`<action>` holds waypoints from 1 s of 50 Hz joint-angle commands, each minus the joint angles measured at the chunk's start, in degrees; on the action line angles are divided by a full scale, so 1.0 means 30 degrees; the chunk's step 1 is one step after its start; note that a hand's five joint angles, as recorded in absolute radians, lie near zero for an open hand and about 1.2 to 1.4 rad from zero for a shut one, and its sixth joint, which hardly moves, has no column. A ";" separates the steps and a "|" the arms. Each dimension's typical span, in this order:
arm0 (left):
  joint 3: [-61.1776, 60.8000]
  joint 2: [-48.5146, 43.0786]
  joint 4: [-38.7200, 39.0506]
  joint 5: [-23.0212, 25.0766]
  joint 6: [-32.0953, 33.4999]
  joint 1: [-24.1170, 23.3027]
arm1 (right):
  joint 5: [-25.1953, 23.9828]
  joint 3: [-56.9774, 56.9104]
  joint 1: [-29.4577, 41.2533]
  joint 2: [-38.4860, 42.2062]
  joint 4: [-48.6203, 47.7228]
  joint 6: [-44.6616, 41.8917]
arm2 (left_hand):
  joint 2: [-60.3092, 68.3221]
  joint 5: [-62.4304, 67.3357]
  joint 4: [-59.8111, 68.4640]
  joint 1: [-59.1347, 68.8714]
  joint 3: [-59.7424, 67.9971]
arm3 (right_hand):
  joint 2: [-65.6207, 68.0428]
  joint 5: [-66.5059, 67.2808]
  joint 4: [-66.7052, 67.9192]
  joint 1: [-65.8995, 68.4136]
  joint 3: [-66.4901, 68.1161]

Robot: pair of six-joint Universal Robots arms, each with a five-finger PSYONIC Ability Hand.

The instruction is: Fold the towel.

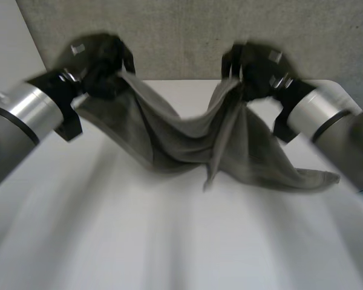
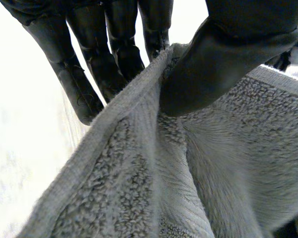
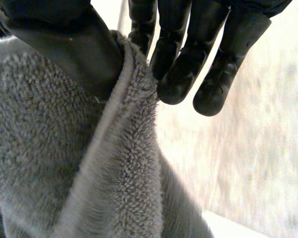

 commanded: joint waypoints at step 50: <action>0.6262 -0.3070 0.5144 -0.2839 0.2026 0.0224 | -0.2009 -0.9228 0.0343 0.3123 0.2675 -0.7569 | 0.1001 0.1207 0.0732 0.1771 0.1086 | 0.1721 0.1143 0.1152 0.1130 0.1277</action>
